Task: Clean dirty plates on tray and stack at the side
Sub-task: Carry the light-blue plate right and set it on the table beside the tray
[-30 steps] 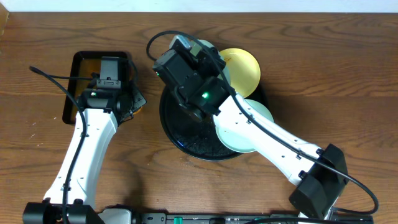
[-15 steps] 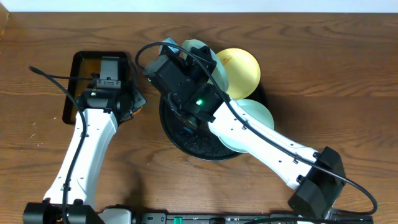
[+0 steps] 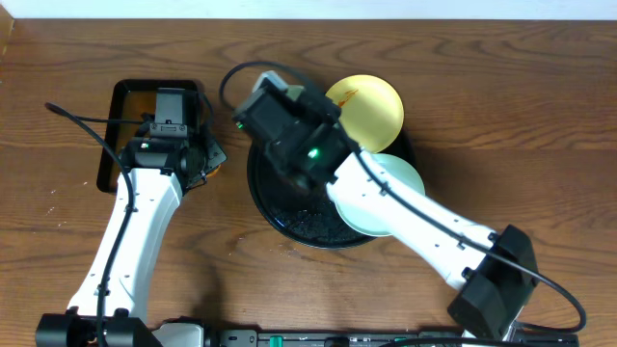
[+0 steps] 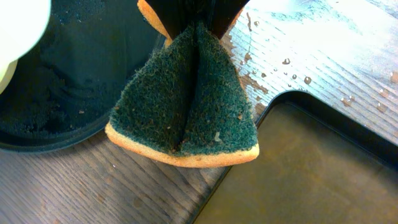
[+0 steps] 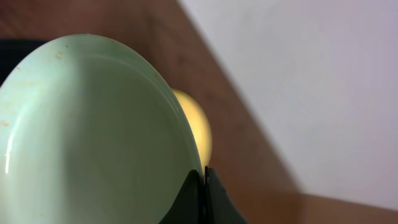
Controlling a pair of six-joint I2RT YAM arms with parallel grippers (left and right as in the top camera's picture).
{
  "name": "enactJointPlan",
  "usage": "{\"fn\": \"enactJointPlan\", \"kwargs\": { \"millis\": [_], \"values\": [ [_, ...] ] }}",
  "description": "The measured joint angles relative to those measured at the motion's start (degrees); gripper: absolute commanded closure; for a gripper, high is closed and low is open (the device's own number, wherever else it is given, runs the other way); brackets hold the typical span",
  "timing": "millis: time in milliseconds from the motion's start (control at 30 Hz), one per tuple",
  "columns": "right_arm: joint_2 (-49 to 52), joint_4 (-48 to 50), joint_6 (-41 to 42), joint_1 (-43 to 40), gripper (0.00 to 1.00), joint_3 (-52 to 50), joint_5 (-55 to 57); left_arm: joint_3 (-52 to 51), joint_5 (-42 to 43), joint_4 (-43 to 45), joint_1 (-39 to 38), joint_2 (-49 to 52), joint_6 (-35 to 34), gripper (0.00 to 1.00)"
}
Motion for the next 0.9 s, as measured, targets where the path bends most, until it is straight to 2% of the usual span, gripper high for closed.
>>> {"fn": "enactJointPlan", "kwargs": {
  "millis": [267, 367, 500, 667, 900],
  "values": [
    [0.0, -5.4, 14.3, -16.0, 0.99, 0.0, -30.6, 0.0, 0.0, 0.0, 0.0, 0.0, 0.0, 0.92],
    [0.0, -7.1, 17.5, -25.1, 0.98, 0.0, -44.2, 0.0, 0.0, 0.0, 0.0, 0.0, 0.0, 0.92],
    [0.0, -9.6, 19.5, -36.8, 0.98, 0.0, -56.7, 0.0, 0.0, 0.0, 0.0, 0.0, 0.0, 0.92],
    [0.0, -10.7, 21.3, -48.6, 0.98, -0.8, -61.1, 0.0, 0.0, 0.0, 0.0, 0.0, 0.0, 0.92],
    [0.0, -4.7, 27.2, -60.0, 0.99, -9.7, -56.1, 0.0, 0.0, 0.0, 0.0, 0.0, 0.0, 0.92]
  ]
}}
